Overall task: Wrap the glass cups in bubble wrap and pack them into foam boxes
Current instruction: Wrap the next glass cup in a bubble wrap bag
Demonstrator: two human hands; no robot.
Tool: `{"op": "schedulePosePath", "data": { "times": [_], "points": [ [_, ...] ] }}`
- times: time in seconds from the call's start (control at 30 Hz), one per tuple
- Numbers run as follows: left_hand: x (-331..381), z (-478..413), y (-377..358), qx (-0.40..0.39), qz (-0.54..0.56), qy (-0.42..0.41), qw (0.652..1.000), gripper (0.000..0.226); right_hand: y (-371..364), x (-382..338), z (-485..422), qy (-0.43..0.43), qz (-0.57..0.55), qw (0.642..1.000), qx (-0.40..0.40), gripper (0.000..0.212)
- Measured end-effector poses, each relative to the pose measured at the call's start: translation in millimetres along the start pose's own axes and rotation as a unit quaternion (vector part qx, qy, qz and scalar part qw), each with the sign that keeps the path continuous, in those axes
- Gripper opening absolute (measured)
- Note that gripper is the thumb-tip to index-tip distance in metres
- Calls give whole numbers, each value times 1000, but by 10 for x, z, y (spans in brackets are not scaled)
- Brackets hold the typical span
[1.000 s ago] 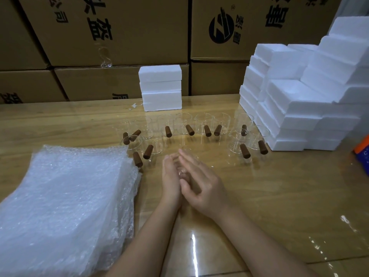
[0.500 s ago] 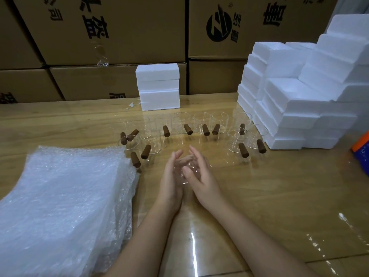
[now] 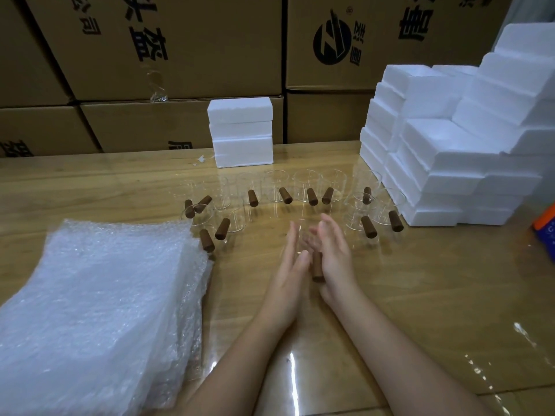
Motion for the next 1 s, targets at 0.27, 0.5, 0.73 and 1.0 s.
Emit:
{"op": "schedulePosePath", "data": {
  "times": [0.27, 0.5, 0.73, 1.0],
  "points": [
    [-31, -22, 49, 21, -13, -5, 1000, 70, -138, -209, 84, 50, 22, 998, -43, 42],
    [-78, -103, 233, 93, 83, 0, 992, 90, -303, -119, 213, 96, 152, 977, -117, 36],
    [-16, -49, 295, 117, 76, -14, 990, 79, -321, -38, 195, 89, 171, 975, -111, 30],
    [135, 33, 54, 30, -51, -53, 997, 97, -131, -73, 52, 34, 89, 995, -12, 32]
  ]
}}
Point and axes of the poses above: each hand's wrist, its own z-axis away from the middle knuckle, its own y-axis out of the back of the hand, x = y × z, the point moved 8 cm from there along -z, towards the middle knuckle, and after that the axes turned 1 degree about x, right-handed, at the moved point
